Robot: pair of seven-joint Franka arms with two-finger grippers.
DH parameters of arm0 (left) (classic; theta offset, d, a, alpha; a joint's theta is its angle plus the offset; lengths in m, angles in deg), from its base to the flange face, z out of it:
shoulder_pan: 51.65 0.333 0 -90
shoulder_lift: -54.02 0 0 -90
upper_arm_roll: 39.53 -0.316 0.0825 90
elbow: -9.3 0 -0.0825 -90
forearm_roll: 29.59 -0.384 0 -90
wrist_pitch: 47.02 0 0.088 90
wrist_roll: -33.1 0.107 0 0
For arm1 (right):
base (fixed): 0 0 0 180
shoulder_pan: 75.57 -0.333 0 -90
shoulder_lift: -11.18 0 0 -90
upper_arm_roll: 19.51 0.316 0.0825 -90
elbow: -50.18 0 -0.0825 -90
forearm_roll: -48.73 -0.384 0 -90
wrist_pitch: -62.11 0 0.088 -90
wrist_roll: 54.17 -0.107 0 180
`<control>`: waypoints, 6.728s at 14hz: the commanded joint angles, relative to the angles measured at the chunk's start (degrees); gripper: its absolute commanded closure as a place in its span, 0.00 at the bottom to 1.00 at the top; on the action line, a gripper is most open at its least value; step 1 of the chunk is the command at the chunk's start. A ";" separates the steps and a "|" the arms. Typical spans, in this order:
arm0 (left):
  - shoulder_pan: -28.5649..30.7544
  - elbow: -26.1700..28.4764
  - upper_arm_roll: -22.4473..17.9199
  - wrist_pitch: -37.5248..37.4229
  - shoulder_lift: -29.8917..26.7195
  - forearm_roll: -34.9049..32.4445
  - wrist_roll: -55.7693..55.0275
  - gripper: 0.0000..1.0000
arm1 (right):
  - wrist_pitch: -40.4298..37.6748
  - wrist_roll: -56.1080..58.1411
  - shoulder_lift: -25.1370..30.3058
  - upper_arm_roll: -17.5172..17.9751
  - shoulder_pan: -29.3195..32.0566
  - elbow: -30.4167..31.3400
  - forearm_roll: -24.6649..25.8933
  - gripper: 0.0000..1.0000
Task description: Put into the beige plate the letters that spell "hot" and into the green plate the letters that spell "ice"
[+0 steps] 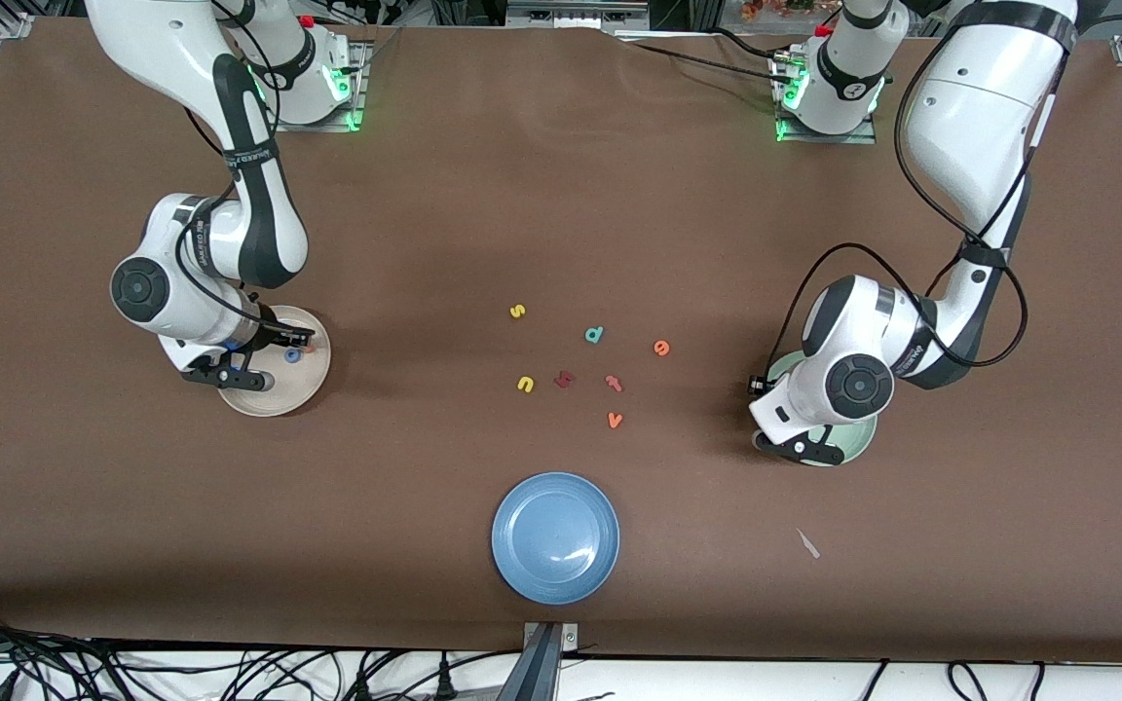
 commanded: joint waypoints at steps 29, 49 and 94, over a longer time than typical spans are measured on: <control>-5.59 10.20 10.35 14.17 0.64 -2.31 -37.27 0.99 | -38.23 -1.27 20.98 25.60 29.46 -20.75 23.20 0.00; 18.83 10.02 9.92 0.46 -4.46 -2.49 -3.27 0.89 | -42.21 1.47 27.93 26.66 32.81 -21.55 24.08 0.00; 5.49 2.82 -5.91 -29.42 -44.62 9.55 11.59 0.00 | -40.54 1.03 25.82 26.40 32.81 -21.82 23.55 0.00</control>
